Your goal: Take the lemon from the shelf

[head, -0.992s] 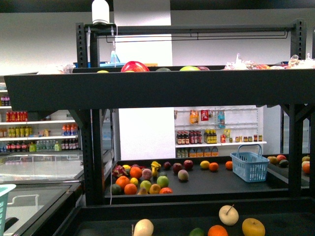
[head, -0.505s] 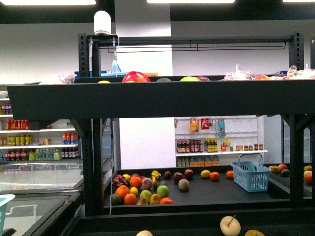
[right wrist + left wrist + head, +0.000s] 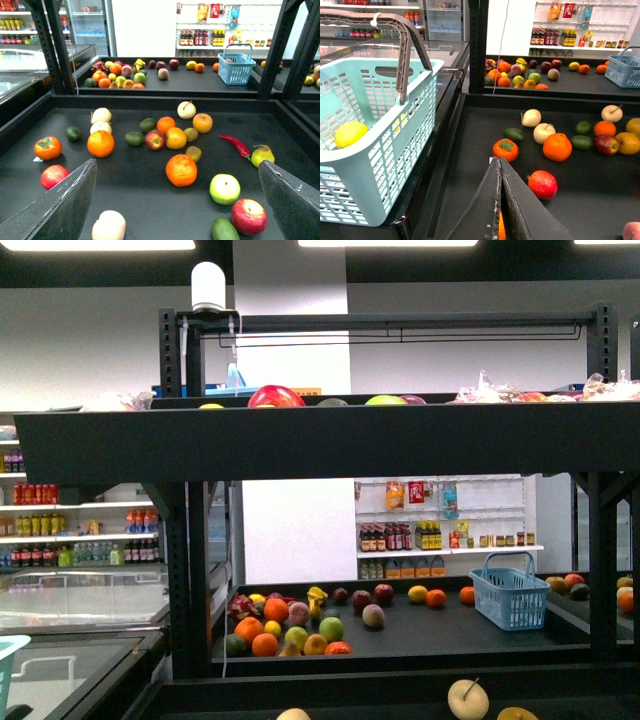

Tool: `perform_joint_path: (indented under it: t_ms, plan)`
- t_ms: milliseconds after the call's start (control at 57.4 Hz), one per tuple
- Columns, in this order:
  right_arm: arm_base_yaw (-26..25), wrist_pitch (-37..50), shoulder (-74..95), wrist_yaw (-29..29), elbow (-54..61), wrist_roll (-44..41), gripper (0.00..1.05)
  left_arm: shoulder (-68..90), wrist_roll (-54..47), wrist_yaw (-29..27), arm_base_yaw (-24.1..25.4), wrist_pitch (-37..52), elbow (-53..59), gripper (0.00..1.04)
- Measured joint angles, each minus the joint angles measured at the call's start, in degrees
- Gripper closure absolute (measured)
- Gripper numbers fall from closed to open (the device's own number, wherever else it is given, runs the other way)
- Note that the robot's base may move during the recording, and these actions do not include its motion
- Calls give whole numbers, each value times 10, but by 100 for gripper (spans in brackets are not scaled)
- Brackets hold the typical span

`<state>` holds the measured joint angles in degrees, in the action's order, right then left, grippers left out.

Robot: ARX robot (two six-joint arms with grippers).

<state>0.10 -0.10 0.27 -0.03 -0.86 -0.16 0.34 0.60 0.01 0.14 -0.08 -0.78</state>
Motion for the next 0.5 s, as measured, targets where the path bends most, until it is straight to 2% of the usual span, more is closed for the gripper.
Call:
perform_joint_path:
  t_ms: [157, 174, 226, 400, 505]
  plan:
    - [0, 0, 0, 0, 0, 0, 7, 0, 0, 0, 0, 0, 0, 102]
    - [0, 0, 0, 0, 0, 0, 7, 0, 0, 0, 0, 0, 0, 100]
    - [0, 0, 0, 0, 0, 0, 7, 0, 0, 0, 0, 0, 0, 84]
    - [0, 0, 0, 0, 0, 0, 7, 0, 0, 0, 0, 0, 0, 48]
    - [0, 0, 0, 0, 0, 0, 7, 0, 0, 0, 0, 0, 0, 31]
